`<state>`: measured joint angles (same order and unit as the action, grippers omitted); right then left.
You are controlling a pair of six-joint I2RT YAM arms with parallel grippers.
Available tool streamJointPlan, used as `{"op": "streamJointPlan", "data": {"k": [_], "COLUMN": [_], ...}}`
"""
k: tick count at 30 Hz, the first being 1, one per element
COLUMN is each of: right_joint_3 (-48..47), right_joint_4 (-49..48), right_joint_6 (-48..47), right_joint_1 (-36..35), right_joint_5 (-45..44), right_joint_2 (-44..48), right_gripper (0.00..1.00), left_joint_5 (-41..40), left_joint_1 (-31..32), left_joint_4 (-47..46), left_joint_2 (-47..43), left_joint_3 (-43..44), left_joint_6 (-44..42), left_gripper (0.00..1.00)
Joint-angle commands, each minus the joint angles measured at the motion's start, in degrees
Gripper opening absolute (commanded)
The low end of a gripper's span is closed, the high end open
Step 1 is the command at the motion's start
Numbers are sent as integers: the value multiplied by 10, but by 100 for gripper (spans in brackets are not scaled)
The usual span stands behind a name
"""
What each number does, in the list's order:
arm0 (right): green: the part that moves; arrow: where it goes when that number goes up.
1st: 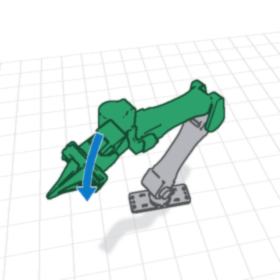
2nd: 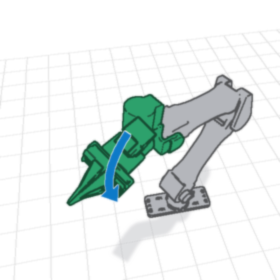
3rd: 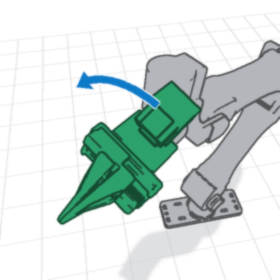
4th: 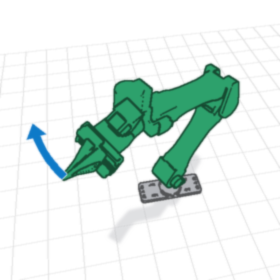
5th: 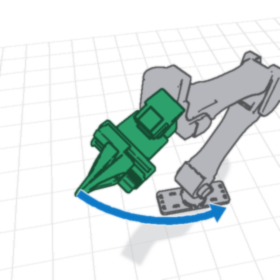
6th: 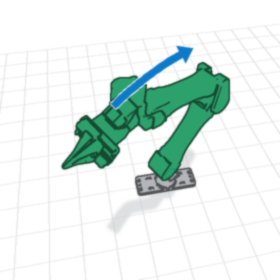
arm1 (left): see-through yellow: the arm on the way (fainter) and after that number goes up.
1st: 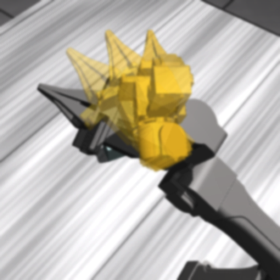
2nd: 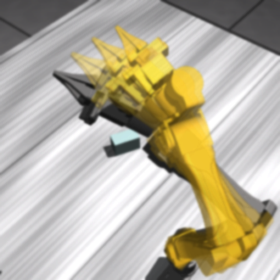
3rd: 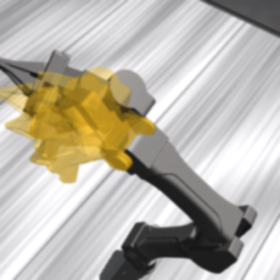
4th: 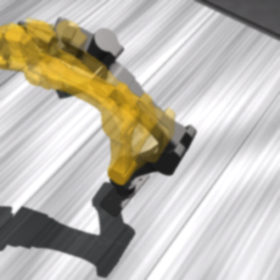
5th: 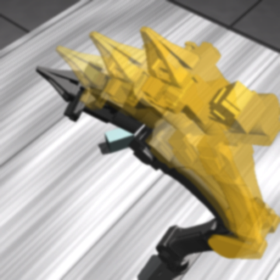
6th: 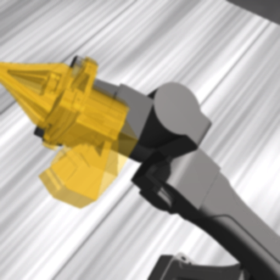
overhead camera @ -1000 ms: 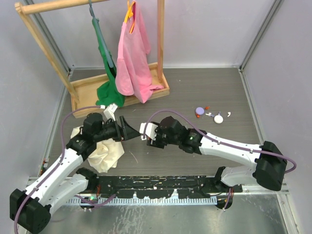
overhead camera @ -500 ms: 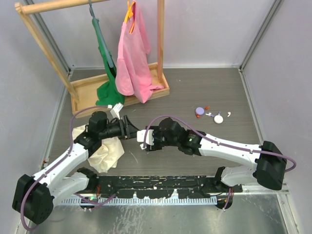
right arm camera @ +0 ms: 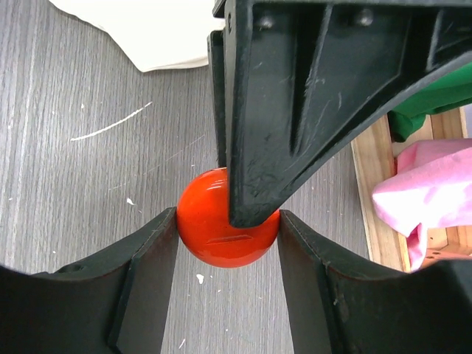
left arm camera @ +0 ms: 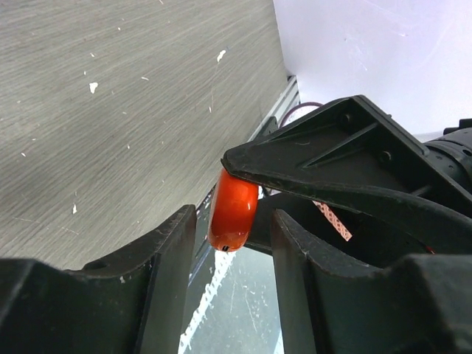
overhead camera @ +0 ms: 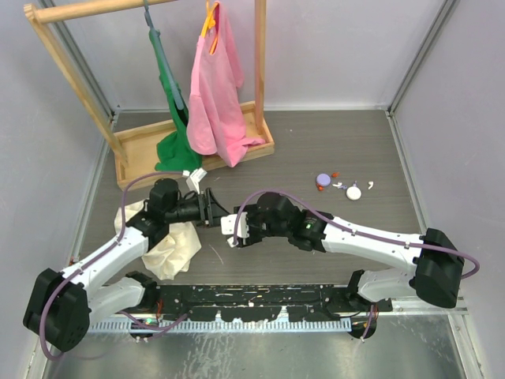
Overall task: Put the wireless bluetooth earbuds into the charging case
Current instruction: Pick up the charging case at the center of the board.
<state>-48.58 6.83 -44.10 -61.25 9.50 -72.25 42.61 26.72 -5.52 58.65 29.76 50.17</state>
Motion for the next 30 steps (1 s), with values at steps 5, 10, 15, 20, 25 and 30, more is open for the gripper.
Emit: {"op": "streamJointPlan", "data": {"k": [5,10,15,20,25,30], "right_joint_3": [-33,-33,-36,-44,-50,-40], "right_joint_4": [-36,-33,-29,-10,15,22], "right_joint_6": [-25,-33,-39,-42,-23,22], "right_joint_1": [-4,-4,-4,-3,-3,1], "right_joint_5": [15,12,11,5,-2,-1], "right_joint_2": [8,9,8,12,23,45], "right_gripper": [48,48,50,62,75,80], "left_joint_5": [38,42,53,48,13,-27], "left_joint_1": [12,13,14,13,13,13], "left_joint_4": [-39,-30,-16,3,24,0], "left_joint_2": [10,3,5,-12,-43,-75], "left_joint_3": [12,16,21,26,29,13], "left_joint_6": [-14,-26,-43,-69,-98,-104], "left_gripper": [40,30,21,9,4,0]}}
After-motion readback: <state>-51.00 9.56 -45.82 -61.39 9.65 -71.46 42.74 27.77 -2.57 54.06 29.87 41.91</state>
